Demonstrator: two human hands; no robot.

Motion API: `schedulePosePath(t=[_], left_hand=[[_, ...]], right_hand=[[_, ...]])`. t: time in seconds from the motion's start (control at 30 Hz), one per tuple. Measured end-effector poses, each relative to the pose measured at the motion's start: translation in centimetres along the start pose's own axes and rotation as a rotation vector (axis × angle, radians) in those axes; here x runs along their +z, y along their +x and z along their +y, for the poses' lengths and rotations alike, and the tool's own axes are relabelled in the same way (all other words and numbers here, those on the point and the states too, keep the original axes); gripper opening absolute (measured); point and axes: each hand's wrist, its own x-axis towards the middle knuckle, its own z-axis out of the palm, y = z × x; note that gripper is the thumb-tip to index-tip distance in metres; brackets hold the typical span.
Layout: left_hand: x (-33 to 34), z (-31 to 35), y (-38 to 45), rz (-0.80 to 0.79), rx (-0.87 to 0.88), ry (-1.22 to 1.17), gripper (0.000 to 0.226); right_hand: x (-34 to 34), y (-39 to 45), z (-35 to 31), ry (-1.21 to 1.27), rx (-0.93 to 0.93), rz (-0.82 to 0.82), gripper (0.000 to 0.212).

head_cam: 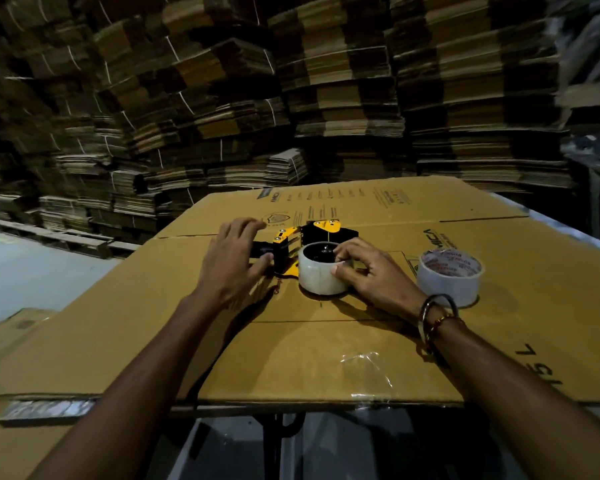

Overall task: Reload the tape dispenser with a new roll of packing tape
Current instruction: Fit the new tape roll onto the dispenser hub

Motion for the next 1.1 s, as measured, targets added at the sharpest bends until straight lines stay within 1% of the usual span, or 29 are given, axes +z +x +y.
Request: schedulePosePath(t=[0.03,0.1,0.13,0.17,0.27,0.37,0.43,0.57,0.67,0.73,0.83,0.93,1.03,1.1], left_hand=[[-0.2,-0.5,0.6,-0.126,-0.015,0.062,0.062],[-0.3,-1.2,1.3,-0.343,-0.042,0.135,0.068],[-0.4,-1.3,1.4,-0.399,-0.038,0.159,0.066],[-0.5,-1.4,1.4,-0.410,-0.025,0.182,0.062],[-1.4,-0.8,0.9,-0.324,0.054,0.277,0.051],[-2.8,0.8,-0.2,-0.349,0.052,0.280,0.045],[-4.1,2.3,-0.9,-0.402,0.018,0.210,0.042],[-5.8,5.8,-2.1,-0.461,0.012,0.041,0.032],[-5.7,8.4,-2.9,-0.492,-0.005,-0.167,0.033],[-5.1,10.0,-3.4,-0.490,0.007,-0.266,0.033],[-3.9,11.8,-4.3,-0.443,0.000,-0.373,0.031],[-2.9,12.8,-4.8,-0.373,-0.027,-0.419,0.032],[-2.1,13.5,-5.2,-0.363,-0.026,-0.440,0.029],[-1.5,14.1,-5.3,-0.342,-0.023,-0.430,0.029]], right_hand=[[0.0,0.0,0.0,-0.002,0.001,0.006,0.012],[0.0,-0.1,0.0,0.009,0.013,0.005,0.011],[0.0,-0.1,0.1,0.015,0.019,0.005,0.010],[-0.1,-0.2,0.2,0.016,0.023,0.012,0.010],[-0.2,-0.2,0.5,-0.023,0.030,0.072,0.013],[-0.4,-0.2,0.7,-0.083,0.034,0.107,0.016],[-0.4,-0.3,0.7,-0.103,0.031,0.129,0.017],[-0.3,-0.2,0.5,-0.137,0.031,0.145,0.020],[-0.3,0.0,0.4,-0.134,0.040,0.148,0.019],[-0.3,0.4,0.5,-0.119,0.065,0.142,0.014],[-0.7,1.1,0.4,-0.023,0.133,0.096,0.010],[-2.0,2.0,0.4,0.053,0.197,-0.018,0.010],[-3.5,3.4,0.0,-0.016,0.207,-0.188,0.005],[-4.4,4.4,-0.2,-0.079,0.195,-0.290,0.006]])
